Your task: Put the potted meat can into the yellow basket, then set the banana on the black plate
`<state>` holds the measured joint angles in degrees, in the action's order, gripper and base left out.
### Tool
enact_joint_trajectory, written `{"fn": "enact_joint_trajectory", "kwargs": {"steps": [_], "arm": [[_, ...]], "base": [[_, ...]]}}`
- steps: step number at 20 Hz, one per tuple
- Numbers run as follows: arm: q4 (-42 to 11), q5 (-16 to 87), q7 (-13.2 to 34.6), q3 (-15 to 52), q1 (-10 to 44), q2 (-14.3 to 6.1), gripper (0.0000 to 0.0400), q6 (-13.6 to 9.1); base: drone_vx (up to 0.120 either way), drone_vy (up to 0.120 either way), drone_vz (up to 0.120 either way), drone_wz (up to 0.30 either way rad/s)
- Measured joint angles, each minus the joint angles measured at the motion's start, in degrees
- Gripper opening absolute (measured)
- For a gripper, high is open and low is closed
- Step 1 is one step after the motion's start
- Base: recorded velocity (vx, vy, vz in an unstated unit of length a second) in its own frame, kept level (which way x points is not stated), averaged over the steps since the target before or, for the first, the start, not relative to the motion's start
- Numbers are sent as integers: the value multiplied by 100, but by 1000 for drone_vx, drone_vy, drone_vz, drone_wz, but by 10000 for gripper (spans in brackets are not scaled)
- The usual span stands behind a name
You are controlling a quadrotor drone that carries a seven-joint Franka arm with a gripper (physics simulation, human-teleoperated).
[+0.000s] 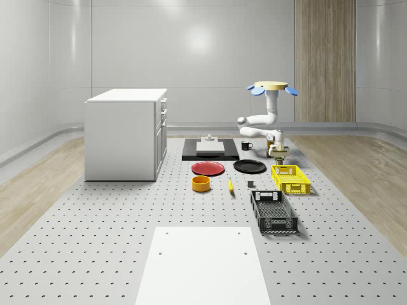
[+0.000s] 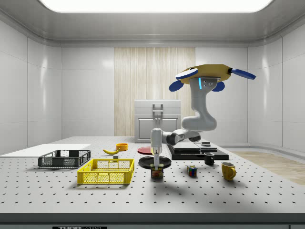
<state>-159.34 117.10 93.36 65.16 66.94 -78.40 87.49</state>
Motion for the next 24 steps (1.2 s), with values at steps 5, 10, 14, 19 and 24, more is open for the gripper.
{"fn": "enact_joint_trajectory", "kwargs": {"steps": [5, 10, 14, 19, 24], "arm": [[-49, -151, 17, 162, 4, -21, 291, -58], [-134, -415, 54, 444, 6, -40, 291, -168], [-161, -528, 75, 557, 18, -67, 291, -189], [-172, -597, 94, 618, 35, -108, 291, -174], [-173, -633, 110, 643, 52, -151, 291, -141]], "base": [[0, 0, 8, 0], [16, 0, 120, 0], [120, 0, 110, 0], [120, 0, 0, 0], [120, 0, 40, 0]]}}
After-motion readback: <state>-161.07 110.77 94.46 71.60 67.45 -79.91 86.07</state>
